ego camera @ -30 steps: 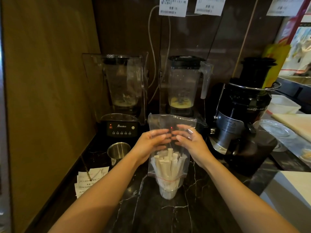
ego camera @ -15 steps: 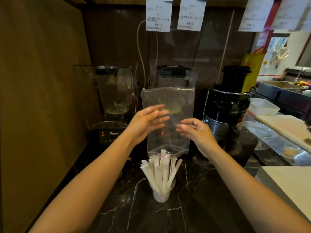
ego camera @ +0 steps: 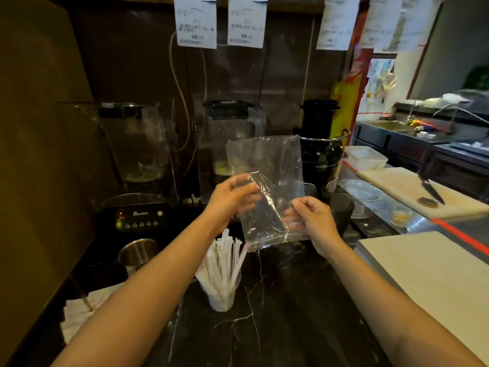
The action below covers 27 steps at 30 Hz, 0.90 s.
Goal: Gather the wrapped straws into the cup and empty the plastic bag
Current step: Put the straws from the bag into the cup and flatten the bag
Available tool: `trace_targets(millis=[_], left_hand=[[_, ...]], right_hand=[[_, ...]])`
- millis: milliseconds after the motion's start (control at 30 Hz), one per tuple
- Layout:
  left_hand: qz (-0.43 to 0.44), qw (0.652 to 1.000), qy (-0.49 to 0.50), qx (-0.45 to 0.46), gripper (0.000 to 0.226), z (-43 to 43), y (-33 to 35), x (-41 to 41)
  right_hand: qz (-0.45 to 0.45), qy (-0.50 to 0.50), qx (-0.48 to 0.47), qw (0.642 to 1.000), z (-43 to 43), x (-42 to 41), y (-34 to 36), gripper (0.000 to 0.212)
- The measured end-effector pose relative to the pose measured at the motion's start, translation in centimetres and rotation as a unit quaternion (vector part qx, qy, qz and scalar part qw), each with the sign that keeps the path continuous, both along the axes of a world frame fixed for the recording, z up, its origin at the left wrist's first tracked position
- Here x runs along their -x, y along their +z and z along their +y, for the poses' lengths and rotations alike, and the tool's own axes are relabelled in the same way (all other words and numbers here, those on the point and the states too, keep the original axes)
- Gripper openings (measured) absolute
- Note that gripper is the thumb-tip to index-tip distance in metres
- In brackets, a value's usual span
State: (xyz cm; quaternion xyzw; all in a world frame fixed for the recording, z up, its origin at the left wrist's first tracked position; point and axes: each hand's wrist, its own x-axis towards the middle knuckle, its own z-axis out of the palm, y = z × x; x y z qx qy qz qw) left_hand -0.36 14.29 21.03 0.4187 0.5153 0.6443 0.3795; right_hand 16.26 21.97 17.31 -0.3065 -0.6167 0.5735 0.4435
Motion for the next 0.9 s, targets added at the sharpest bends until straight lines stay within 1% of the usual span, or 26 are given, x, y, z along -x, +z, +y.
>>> trace_targets(millis=[33,133,233,333,400,467,600,700,767,800,900], left_hand=[[0.02,1.0,0.01,0.017,0.037,0.2,-0.9,-0.6],[0.131,0.989,0.035,0.052,0.045,0.6,-4.3,-2.8],[0.16,0.982,0.054,0.087,0.051,0.8,-8.5,-5.0],[0.182,0.973,0.085,0.116,0.049,0.7,-12.3,-6.8],[0.211,0.963,0.108,0.132,0.048,0.6,-14.3,-7.7],[0.235,0.953,0.121,0.151,0.053,0.3,-16.1,-8.4],[0.281,0.932,0.125,0.194,0.069,-0.2,-19.6,-9.2],[0.326,0.912,0.095,0.231,0.071,-0.6,-21.8,-9.8],[0.371,0.89,0.075,0.252,0.068,-0.7,-22.9,-10.1],[0.412,0.87,0.068,0.264,0.066,-0.8,-23.2,-10.3],[0.556,0.775,0.071,0.291,0.061,-0.8,-24.0,-10.5]], right_hand=[[-0.005,-0.016,0.004,1.0,0.2,-0.5,-0.4,0.016],[-0.035,-0.065,0.013,0.997,0.6,-1.8,-2.5,0.017],[-0.106,-0.124,0.003,0.987,1.0,-2.8,-5.7,0.02],[-0.167,-0.16,-0.022,0.973,1.1,-3.6,-8.9,0.024],[-0.225,-0.164,-0.058,0.959,1.0,-4.2,-10.8,0.022],[-0.281,-0.155,-0.075,0.944,0.9,-5.0,-12.6,0.018],[-0.333,-0.123,-0.057,0.933,0.5,-6.2,-15.3,0.005],[-0.376,-0.101,-0.042,0.92,0.2,-6.6,-16.6,0.036],[-0.409,-0.085,-0.057,0.907,0.2,-6.8,-17.4,0.042],[-0.43,-0.076,-0.074,0.897,0.3,-6.9,-17.9,0.041],[-0.517,-0.038,-0.138,0.844,0.4,-7.1,-19.1,0.036]])
